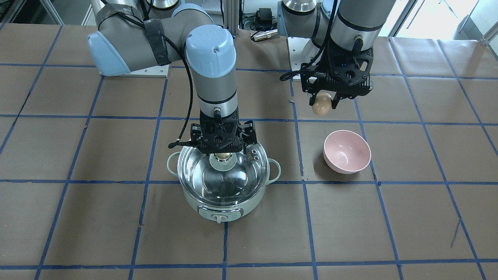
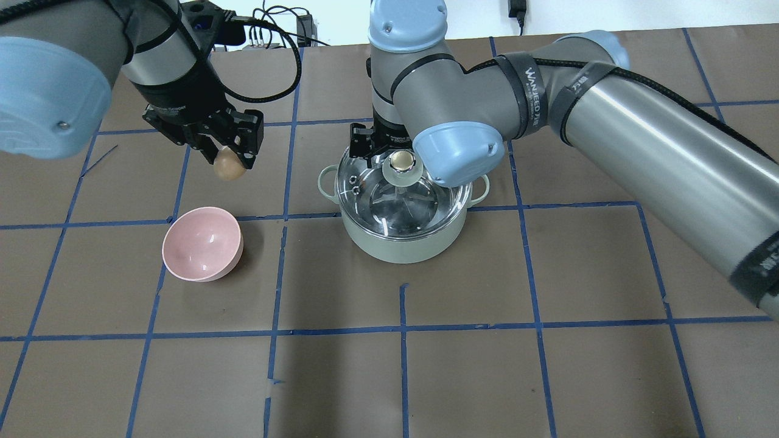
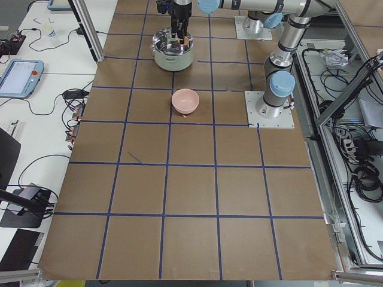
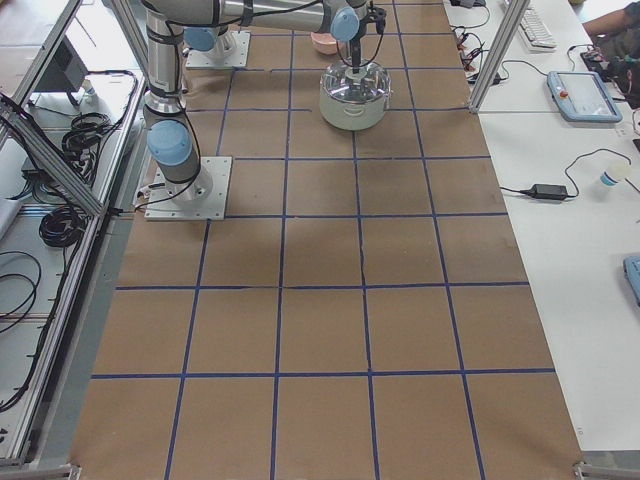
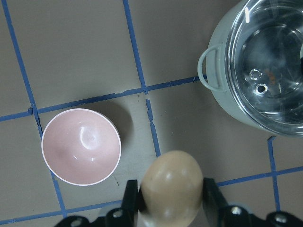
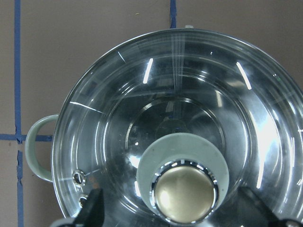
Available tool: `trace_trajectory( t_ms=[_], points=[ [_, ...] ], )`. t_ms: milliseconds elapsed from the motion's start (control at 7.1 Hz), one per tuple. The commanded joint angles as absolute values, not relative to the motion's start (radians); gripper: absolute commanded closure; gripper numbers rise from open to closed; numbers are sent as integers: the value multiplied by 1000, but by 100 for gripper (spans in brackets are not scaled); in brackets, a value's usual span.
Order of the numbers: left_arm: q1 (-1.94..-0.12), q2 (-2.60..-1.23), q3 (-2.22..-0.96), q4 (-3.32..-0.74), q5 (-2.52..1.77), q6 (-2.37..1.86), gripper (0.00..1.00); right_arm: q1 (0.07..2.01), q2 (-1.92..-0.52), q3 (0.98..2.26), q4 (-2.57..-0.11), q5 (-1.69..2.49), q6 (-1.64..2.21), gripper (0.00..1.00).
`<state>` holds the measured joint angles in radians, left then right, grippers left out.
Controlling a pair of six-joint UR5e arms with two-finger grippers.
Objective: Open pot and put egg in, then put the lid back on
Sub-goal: 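Lift the lid off with the right gripper while the left carries the egg over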
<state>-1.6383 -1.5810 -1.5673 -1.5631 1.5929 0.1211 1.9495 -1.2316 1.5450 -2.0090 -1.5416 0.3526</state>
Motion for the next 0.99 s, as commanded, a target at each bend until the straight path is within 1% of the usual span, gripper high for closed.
trace_trajectory(
  t_ms=[0,141,282,423,704,845],
  points=[
    [-1638,-1582,-1568,-1563,1591,121,97,1948,-1229,1551,-2013,-1543,351,18],
    [-1637,-1582,-1568,-1563,1592,121,97,1948,-1227,1554,-2013,-1545,353,39],
    [-1638,-1582,-1568,-1562,1592,121,97,1948,-1227,1552,-2013,-1546,354,54],
    [-1638,-1582,-1566,-1562,1592,121,97,1948,-1229,1552,-2013,-1548,354,62],
    [-1638,-1582,-1566,-1562,1594,121,97,1931,-1239,1543,-2005,-1549,350,66],
    [-1637,-1582,-1566,-1562,1594,121,97,1892,-1258,1534,-1993,-1551,342,67]
  ],
)
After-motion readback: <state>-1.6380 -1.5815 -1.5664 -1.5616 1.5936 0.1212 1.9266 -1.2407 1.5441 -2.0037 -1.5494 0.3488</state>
